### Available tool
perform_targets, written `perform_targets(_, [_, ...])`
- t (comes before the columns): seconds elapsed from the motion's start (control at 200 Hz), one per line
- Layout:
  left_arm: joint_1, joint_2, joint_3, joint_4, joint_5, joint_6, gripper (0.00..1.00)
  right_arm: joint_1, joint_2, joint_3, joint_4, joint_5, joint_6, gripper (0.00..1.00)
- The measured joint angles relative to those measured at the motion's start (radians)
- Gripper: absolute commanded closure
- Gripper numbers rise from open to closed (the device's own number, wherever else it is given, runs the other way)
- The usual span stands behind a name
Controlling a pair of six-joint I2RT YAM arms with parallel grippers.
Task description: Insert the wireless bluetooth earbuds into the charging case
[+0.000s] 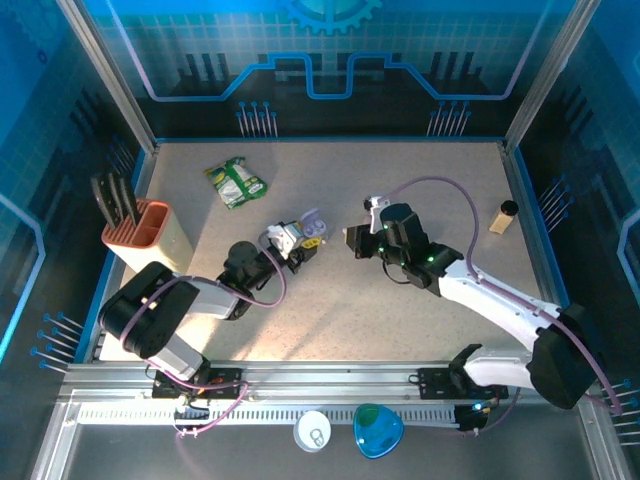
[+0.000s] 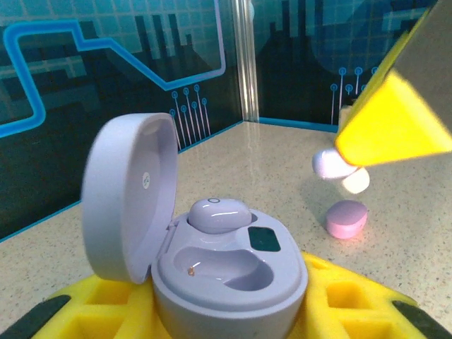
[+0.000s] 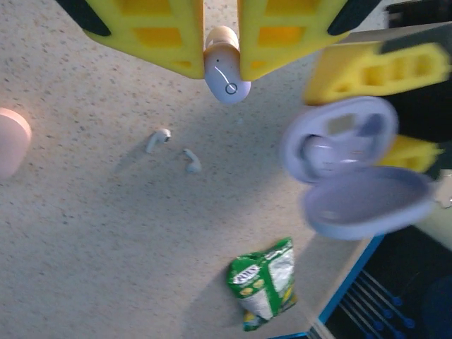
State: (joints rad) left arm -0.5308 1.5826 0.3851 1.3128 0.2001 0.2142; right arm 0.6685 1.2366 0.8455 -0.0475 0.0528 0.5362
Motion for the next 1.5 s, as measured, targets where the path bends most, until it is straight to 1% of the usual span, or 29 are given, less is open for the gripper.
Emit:
perform_targets(0.175, [-0.024,0.025,0.018,0.022,-0.014,0.027,0.68,0.06,0.022,0.096,-0.012,-0.003,-0.038,0.82])
perform_targets(0.38, [-0.031,0.025,0.02,0.033,-0.021,0.032,0.68,0.066,0.104,0.157,-0.004,-0.028,-0.048,0.82])
perform_targets(0.53, [-0.035,0.025,0.02,0.033,-0.022,0.032,0.68,0.072,0.157,0.177,-0.003,-0.047,-0.048,0.82])
perform_targets(0.89, [-0.039,0.03,0.02,0.04,-0.03,0.032,0.68,0.08,0.203,0.212,0.011,-0.08,-0.051,0.82])
perform_targets(1.181, [-0.042,0.03,0.02,0.039,-0.099,0.024,0.69,0.083,0.209,0.211,0.015,-0.079,-0.051,0.82])
perform_targets(1.321, [-0.042,0.03,0.024,0.039,-0.114,0.019,0.69,0.083,0.209,0.207,0.016,-0.075,-0.05,0.82])
perform_targets(1.411, [-0.042,0.03,0.028,0.039,-0.119,0.006,0.69,0.083,0.209,0.207,0.018,-0.076,-0.049,0.79])
perform_targets(1.501, [-0.042,0.03,0.034,0.039,-0.123,-0.003,0.69,0.083,0.21,0.207,0.019,-0.083,-0.047,0.71])
